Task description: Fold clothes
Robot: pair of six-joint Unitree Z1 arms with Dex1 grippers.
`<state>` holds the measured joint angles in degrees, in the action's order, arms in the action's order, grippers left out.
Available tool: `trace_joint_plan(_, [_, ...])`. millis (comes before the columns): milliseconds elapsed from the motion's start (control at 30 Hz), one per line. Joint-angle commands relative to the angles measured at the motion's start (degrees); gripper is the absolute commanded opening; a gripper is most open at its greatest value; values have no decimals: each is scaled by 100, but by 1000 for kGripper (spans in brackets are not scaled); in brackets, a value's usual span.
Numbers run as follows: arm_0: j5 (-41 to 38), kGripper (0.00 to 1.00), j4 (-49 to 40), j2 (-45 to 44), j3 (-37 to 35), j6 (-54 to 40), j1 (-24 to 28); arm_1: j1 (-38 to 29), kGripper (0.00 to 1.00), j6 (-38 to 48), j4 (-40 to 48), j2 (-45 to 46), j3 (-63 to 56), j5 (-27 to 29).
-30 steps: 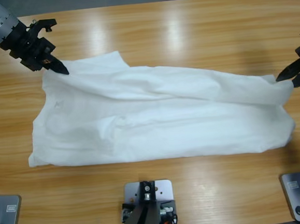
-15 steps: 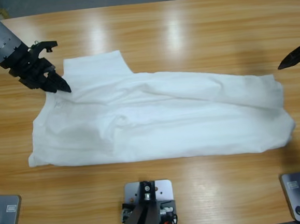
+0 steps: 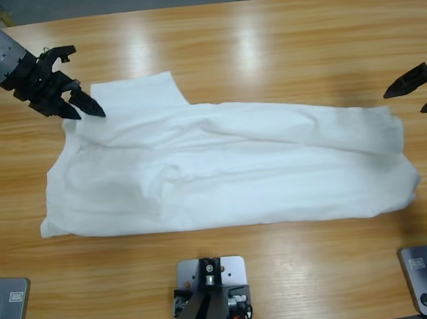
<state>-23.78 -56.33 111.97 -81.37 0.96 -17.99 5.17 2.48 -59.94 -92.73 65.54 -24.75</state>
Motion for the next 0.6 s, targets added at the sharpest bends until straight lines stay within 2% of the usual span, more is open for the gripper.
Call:
trace_joint_plan(33, [-64,775,296,646,134,49,121,-60,1000,-90,70,89,-215,-74])
trace_joint_plan(167, [-83,775,421,750,186,99,170,-60,1000,-90,79,133,-271,-65])
trace_joint_plan(333, [-83,775,565,721,258,150,671,-60,1000,-90,59,141,-287,-74])
trace_joint_plan(433, [-83,775,735,616,556,148,971,-60,1000,-90,52,134,-283,-74])
trace_joint_plan(600, [-85,775,876,686,742,106,1105,-60,1000,-90,52,140,-287,-74])
